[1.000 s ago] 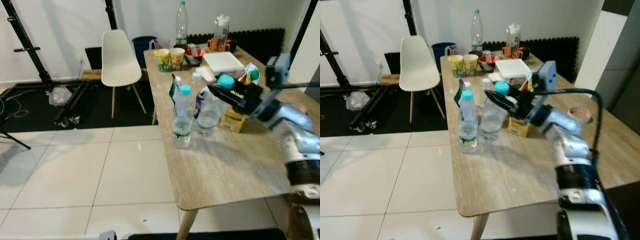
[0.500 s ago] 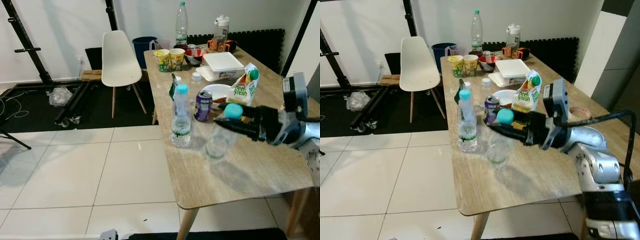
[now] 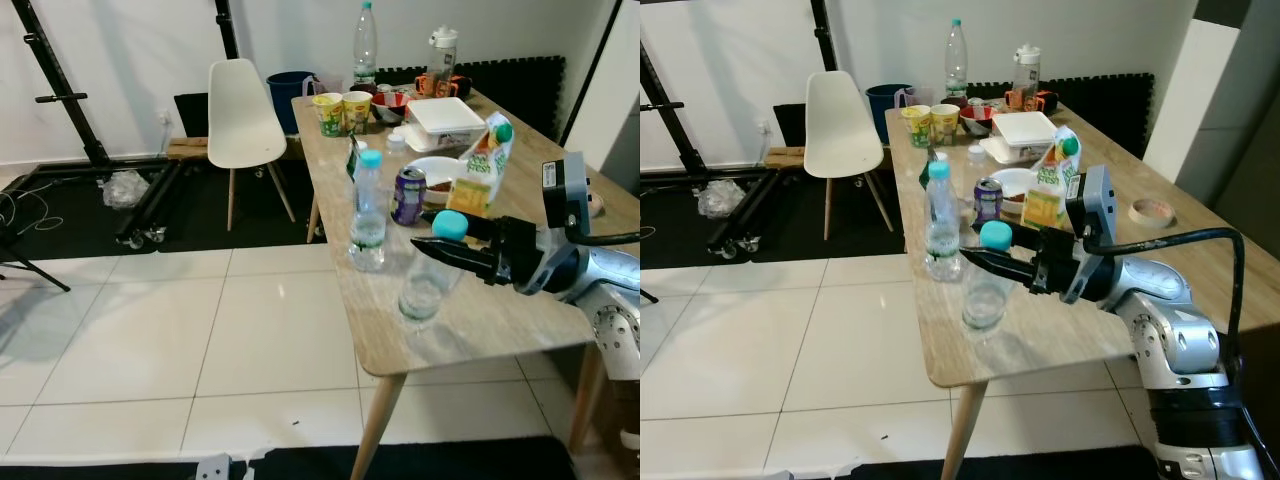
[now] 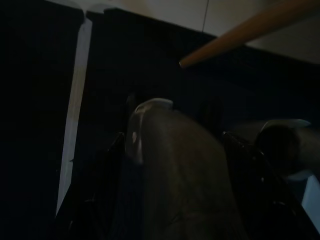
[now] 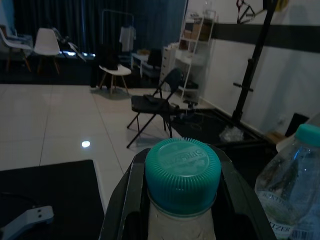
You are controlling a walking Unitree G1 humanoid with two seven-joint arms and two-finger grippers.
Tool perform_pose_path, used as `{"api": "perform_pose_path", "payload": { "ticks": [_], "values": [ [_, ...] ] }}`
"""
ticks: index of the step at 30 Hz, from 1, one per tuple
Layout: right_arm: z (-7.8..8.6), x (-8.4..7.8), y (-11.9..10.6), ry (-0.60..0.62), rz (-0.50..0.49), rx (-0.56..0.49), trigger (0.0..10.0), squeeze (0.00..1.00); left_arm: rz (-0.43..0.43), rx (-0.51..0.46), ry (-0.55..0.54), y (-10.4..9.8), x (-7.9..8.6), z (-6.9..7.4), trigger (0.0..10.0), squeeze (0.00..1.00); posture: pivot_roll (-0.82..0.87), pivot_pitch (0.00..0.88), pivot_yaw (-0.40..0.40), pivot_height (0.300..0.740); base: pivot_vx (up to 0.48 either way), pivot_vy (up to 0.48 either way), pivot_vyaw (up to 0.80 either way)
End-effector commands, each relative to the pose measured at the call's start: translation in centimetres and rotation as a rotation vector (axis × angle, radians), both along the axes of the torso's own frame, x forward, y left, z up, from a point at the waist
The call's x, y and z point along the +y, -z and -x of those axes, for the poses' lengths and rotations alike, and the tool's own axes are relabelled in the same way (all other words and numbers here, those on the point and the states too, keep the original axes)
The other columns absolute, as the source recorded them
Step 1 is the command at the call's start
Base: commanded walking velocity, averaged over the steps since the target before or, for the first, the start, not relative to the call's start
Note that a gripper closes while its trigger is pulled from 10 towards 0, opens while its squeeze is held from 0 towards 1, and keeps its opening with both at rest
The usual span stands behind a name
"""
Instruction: Restocking fridge
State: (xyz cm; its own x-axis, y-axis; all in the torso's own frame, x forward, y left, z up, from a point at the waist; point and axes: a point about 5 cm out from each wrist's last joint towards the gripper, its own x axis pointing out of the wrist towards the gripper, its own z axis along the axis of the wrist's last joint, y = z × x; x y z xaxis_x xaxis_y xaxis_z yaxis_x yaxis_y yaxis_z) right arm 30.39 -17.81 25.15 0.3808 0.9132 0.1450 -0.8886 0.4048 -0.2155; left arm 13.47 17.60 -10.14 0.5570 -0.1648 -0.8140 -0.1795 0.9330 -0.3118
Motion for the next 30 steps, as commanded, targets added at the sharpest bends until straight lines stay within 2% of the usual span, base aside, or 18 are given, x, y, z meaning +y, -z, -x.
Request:
{"api": "perform_pose_path", "payload": {
  "ticks": [1, 4, 9, 11, 13, 17, 18, 19, 20, 22, 23, 24, 25, 30],
  "values": [
    [-0.3, -0.2, 0.3, 0.020, 0.006, 0.022, 10.0, 0.00, 0.009, 0.052, 0.007, 0.5, -0.3, 1.3, 10.0, 0.00, -0.08, 0.000, 0.027, 0.740, -0.292, 0.000, 0.00],
    [0.2, -0.2, 0.9, -0.014, 0.030, 0.047, 10.0, 0.00, 0.011, 0.054, 0.009, 0.5, -0.3, 1.4, 10.0, 0.00, -0.08, 0.000, 0.027, 0.740, -0.294, 0.000, 0.00],
    [1.3, 0.3, 0.9, -0.114, 0.009, 0.069, 10.0, 0.00, 0.012, 0.053, 0.008, 0.5, -0.3, 1.4, 10.0, 0.00, -0.08, 0.000, 0.027, 0.740, -0.293, 0.000, 0.00],
    [1.3, 0.3, 0.9, -0.114, 0.009, 0.069, 10.0, 0.00, 0.012, 0.053, 0.008, 0.5, -0.3, 1.4, 10.0, 0.00, -0.08, 0.000, 0.027, 0.740, -0.292, 0.000, 0.00],
    [2.3, 0.8, 1.8, -0.201, 0.036, 0.115, 10.0, 0.00, 0.012, 0.053, 0.008, 0.5, -0.3, 1.4, 10.0, 0.00, -0.08, 0.000, 0.030, 0.740, -0.292, 0.000, 0.00],
    [2.5, 0.9, 2.3, -0.207, 0.058, 0.132, 10.0, 0.00, 0.012, 0.053, 0.008, 0.5, -0.3, 1.4, 10.0, 0.00, -0.08, 0.000, 0.030, 0.740, -0.292, 0.000, 0.00],
    [2.0, 0.6, 4.5, -0.156, 0.102, 0.212, 10.0, 0.00, 0.013, 0.052, 0.009, 0.5, -0.3, 1.4, 10.0, 0.00, -0.08, 0.000, 0.030, 0.740, -0.292, 0.000, 0.00],
    [2.0, 0.6, 4.5, -0.156, 0.102, 0.212, 10.0, 0.00, 0.013, 0.052, 0.009, 0.5, -0.3, 1.4, 10.0, 0.00, -0.08, 0.000, 0.030, 0.740, -0.292, 0.000, 0.00],
    [1.4, 0.1, 6.9, -0.080, 0.160, 0.301, 10.0, 0.00, 0.014, 0.053, 0.010, 0.5, -0.3, 1.4, 10.0, 0.00, -0.09, 0.000, 0.034, 0.740, -0.409, 0.000, 0.00],
    [1.3, -0.1, 7.7, -0.052, 0.187, 0.328, 10.0, 0.00, 0.015, 0.053, 0.010, 0.5, -0.3, 1.4, 10.0, 0.00, -0.09, 0.000, 0.034, 0.740, -0.292, 0.000, 0.00],
    [0.7, -1.1, 10.6, 0.071, 0.274, 0.402, 10.0, 0.00, 0.014, 0.052, 0.009, 0.5, -0.3, 1.4, 10.0, 0.00, -0.09, 0.000, 0.034, 0.740, -0.401, 0.000, 0.00],
    [0.5, -1.7, 12.0, 0.127, 0.289, 0.445, 10.0, 0.00, 0.014, 0.050, 0.009, 0.5, -0.2, 1.3, 10.0, 0.00, -0.09, 0.000, 0.034, 0.740, -0.270, 0.000, 0.00],
    [0.5, -1.7, 12.0, 0.127, 0.289, 0.445, 10.0, 0.00, 0.014, 0.050, 0.009, 0.5, -0.2, 1.3, 10.0, 0.00, -0.09, 0.000, 0.034, 0.740, -0.270, 0.000, 0.00],
    [1.3, -4.5, 18.9, 0.409, 0.269, 0.657, 10.0, 0.00, 0.011, 0.051, 0.008, 0.5, -0.1, 1.4, 10.0, 0.00, -0.09, 0.000, 0.021, 0.740, -0.126, 0.000, 0.00]
  ]
}}
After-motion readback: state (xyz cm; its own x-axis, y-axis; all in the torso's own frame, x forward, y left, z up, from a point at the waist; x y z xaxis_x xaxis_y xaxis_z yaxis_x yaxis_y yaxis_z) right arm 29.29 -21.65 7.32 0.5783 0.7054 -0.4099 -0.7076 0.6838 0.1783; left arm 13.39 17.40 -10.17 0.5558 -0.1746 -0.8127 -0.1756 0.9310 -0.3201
